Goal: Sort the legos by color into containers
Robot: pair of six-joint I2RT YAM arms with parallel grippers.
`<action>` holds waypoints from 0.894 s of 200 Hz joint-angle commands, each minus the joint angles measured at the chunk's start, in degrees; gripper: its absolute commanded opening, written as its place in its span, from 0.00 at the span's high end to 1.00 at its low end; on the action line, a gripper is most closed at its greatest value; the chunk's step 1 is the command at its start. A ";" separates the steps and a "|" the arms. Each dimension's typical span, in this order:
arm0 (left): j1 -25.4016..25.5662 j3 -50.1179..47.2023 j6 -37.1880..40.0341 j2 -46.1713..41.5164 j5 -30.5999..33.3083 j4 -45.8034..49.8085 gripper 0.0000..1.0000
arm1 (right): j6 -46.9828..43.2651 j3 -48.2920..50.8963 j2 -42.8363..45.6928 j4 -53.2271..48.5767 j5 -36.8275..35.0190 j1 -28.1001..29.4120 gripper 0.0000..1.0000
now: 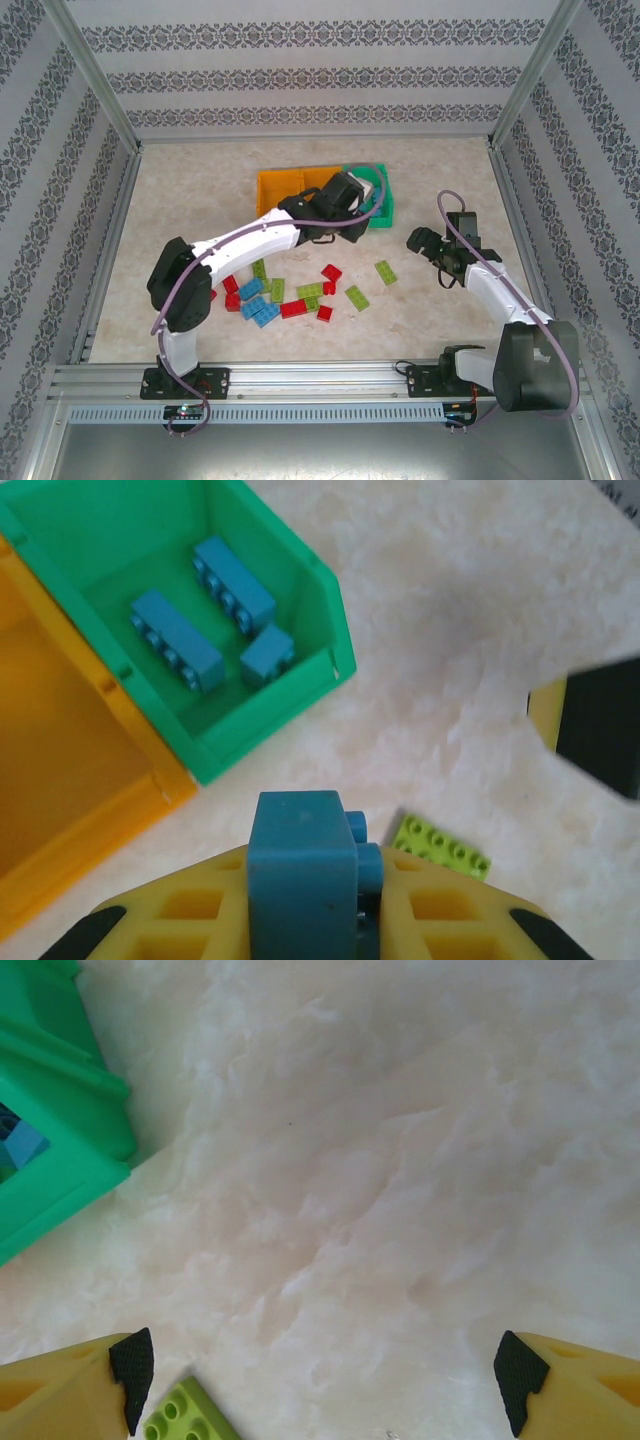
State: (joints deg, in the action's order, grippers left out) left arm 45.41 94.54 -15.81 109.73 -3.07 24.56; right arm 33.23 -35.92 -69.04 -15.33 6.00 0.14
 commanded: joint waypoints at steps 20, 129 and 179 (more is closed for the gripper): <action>-4.40 13.22 -5.68 10.83 -7.19 -3.87 0.74 | 0.17 2.43 1.47 2.13 3.87 2.04 0.12; -10.30 34.33 -16.71 29.80 -9.79 -6.76 0.71 | -7.98 -1.99 -4.02 -9.83 -2.64 19.59 0.16; -10.52 39.11 -18.80 33.63 -10.72 -6.14 0.54 | -9.96 -6.62 -12.02 -12.74 -4.86 23.21 0.18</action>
State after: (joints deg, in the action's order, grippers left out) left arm 35.51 129.97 -32.67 141.51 -12.47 19.46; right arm 25.26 -40.01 -78.48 -25.06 3.79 22.61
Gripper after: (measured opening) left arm 0.399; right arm 0.824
